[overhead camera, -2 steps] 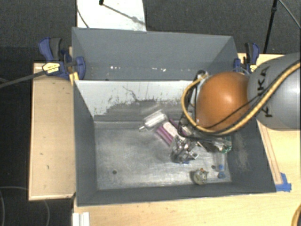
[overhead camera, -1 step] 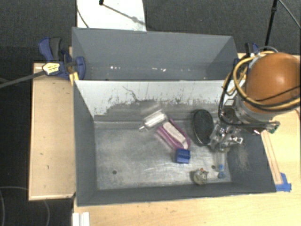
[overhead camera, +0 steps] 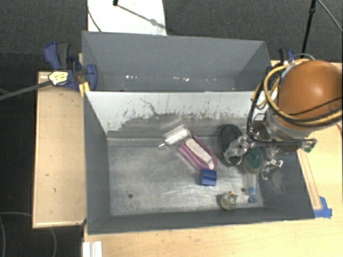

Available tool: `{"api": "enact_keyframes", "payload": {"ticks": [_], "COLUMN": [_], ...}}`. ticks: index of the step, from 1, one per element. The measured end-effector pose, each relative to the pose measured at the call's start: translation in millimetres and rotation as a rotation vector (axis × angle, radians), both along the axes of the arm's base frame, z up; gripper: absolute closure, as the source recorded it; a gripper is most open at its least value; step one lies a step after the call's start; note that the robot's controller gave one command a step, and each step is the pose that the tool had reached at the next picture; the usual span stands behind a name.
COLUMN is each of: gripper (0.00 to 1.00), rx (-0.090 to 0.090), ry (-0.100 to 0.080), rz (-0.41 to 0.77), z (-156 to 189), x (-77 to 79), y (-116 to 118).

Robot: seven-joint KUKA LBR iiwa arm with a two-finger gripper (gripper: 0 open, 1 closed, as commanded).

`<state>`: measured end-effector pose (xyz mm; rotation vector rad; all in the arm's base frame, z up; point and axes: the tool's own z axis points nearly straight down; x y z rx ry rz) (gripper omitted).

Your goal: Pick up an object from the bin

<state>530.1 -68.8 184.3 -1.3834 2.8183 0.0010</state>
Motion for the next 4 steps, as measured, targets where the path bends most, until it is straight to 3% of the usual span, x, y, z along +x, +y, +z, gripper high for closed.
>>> {"api": "enact_keyframes", "payload": {"ticks": [1,2,3,4], "gripper": [0.00,0.00,1.00,1.00], "rx": [-0.001,0.009,0.000,-0.005], "ry": [-0.002,-0.004,-0.002,-0.007], "rz": [0.101,0.458,0.451,0.645], "z": [-52.2,-107.5,-108.9,56.0], "x": [62.4,63.7,62.8,62.1], "y": [-28.9,-45.8,-51.8,-50.2]}}
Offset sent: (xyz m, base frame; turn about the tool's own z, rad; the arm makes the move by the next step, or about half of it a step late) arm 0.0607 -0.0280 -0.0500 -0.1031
